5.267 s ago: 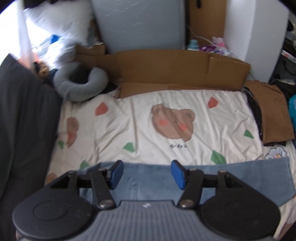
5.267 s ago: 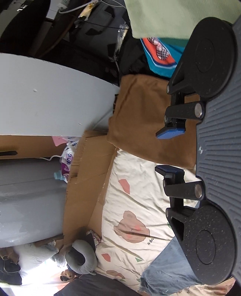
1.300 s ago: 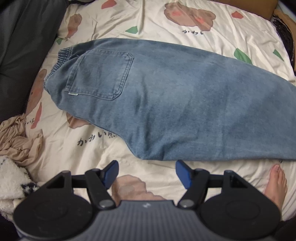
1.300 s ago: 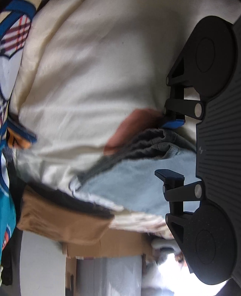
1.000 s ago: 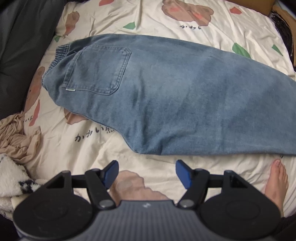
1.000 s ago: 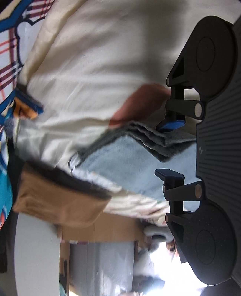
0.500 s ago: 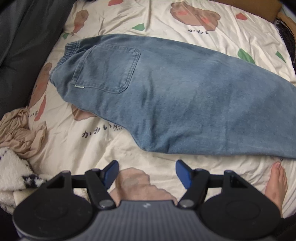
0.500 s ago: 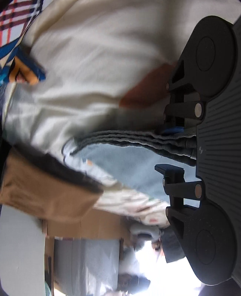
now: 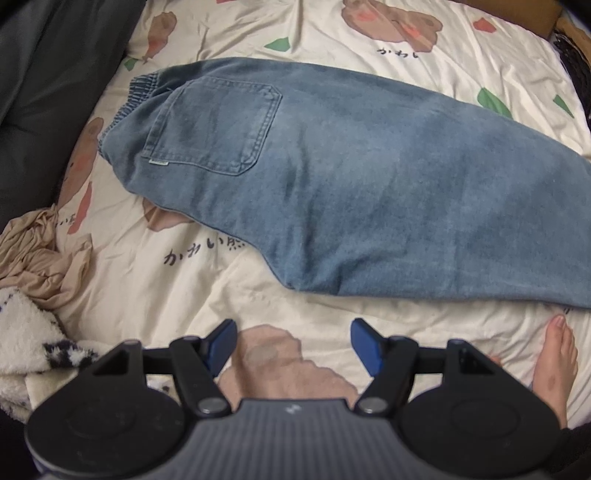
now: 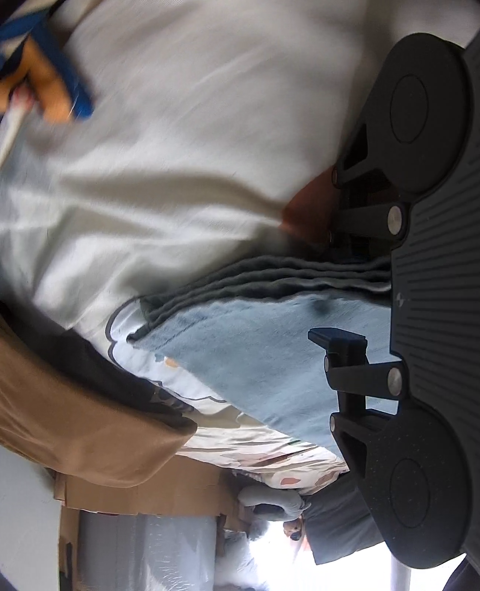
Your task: Fold clothes
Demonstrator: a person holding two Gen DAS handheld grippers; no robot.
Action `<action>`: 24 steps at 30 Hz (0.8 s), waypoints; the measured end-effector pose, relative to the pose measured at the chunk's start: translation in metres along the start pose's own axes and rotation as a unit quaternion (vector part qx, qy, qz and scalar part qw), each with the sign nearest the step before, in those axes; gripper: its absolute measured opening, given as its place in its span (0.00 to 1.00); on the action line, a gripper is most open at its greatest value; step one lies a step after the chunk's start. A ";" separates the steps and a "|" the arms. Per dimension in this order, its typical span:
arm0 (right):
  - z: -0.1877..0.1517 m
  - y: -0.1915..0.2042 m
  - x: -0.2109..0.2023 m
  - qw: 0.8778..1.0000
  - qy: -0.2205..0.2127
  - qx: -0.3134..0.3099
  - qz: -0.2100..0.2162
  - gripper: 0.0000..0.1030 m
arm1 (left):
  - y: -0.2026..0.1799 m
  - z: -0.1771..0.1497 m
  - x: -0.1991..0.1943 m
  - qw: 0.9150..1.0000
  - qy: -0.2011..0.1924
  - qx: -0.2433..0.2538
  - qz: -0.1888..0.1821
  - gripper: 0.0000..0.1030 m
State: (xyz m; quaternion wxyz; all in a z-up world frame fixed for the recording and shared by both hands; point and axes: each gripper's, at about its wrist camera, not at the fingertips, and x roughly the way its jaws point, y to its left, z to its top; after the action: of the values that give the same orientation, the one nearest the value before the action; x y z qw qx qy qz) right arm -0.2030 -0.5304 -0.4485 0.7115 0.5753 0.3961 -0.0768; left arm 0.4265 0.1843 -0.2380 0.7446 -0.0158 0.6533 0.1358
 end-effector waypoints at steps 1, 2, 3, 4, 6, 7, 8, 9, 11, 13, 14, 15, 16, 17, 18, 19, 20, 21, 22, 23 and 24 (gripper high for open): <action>0.002 0.002 0.001 1.000 0.002 -0.006 -0.001 0.34 | -0.001 0.001 0.001 1.000 0.000 0.000 -0.001 0.69; 0.003 0.005 0.002 1.000 0.005 -0.013 -0.001 0.34 | -0.002 0.001 0.002 1.000 0.000 0.000 -0.003 0.69; 0.005 0.009 0.003 1.000 0.009 -0.023 -0.005 0.34 | -0.004 0.001 0.003 1.000 0.000 0.001 -0.004 0.69; 0.006 0.012 0.004 0.999 0.014 -0.031 -0.008 0.34 | -0.005 0.001 0.004 1.000 0.000 0.001 -0.006 0.69; 0.007 0.016 0.007 0.999 0.022 -0.040 -0.013 0.34 | -0.006 0.000 0.007 1.000 0.003 0.003 -0.008 0.69; 0.008 0.016 0.008 0.999 0.026 -0.042 -0.014 0.34 | -0.007 -0.001 0.008 1.000 0.004 0.003 -0.009 0.68; 0.008 0.015 0.009 0.998 0.030 -0.044 -0.016 0.34 | -0.008 -0.001 0.010 1.000 0.006 0.004 -0.009 0.68; 0.008 0.017 0.010 0.998 0.032 -0.052 -0.023 0.34 | -0.008 -0.002 0.011 1.000 0.008 0.004 -0.010 0.68; 0.007 0.020 0.011 0.996 0.034 -0.069 -0.044 0.20 | -0.007 -0.003 0.013 1.000 0.011 0.002 -0.010 0.68; 0.008 0.020 0.010 0.996 0.035 -0.064 -0.047 0.11 | -0.005 -0.003 0.014 1.000 0.011 -0.003 -0.011 0.69; 0.008 0.019 0.009 0.997 0.035 -0.058 -0.046 0.10 | -0.004 -0.003 0.014 1.000 0.011 -0.005 -0.012 0.68; 0.007 0.022 0.009 0.996 0.034 -0.061 -0.050 0.09 | -0.004 -0.003 0.014 1.000 0.010 -0.007 -0.013 0.68; 0.006 0.025 0.008 0.996 0.034 -0.066 -0.055 0.09 | -0.004 -0.004 0.015 1.000 0.009 -0.009 -0.014 0.68; 0.006 0.029 0.008 0.995 0.033 -0.072 -0.061 0.09 | -0.004 -0.004 0.016 1.000 0.008 -0.011 -0.014 0.68; 0.005 0.033 0.006 0.994 0.033 -0.076 -0.064 0.09 | -0.004 -0.003 0.017 1.000 0.007 -0.013 -0.016 0.68; 0.004 0.037 0.005 0.994 0.033 -0.081 -0.067 0.09 | -0.004 -0.003 0.018 1.000 0.006 -0.015 -0.018 0.68; 0.004 0.041 0.004 0.993 0.033 -0.086 -0.070 0.09 | -0.005 -0.002 0.021 1.000 0.005 -0.015 -0.021 0.68; 0.003 0.045 0.003 0.993 0.037 -0.090 -0.072 0.09 | -0.005 -0.001 0.023 1.000 0.004 -0.016 -0.021 0.68; 0.003 0.049 0.002 0.992 0.040 -0.093 -0.075 0.09 | -0.006 0.001 0.026 1.000 0.004 -0.019 -0.022 0.68; 0.003 0.054 0.001 0.991 0.044 -0.097 -0.077 0.09 | -0.006 0.003 0.029 0.999 0.003 -0.023 -0.023 0.68; 0.003 0.057 0.001 0.990 0.049 -0.105 -0.083 0.09 | -0.006 0.005 0.032 0.999 0.003 -0.027 -0.026 0.68</action>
State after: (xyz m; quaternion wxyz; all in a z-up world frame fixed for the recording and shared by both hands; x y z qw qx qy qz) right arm -0.1683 -0.5142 -0.4059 0.7389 0.4659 0.4823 -0.0653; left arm 0.4362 0.1849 -0.2695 0.7455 -0.0529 0.6507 0.1342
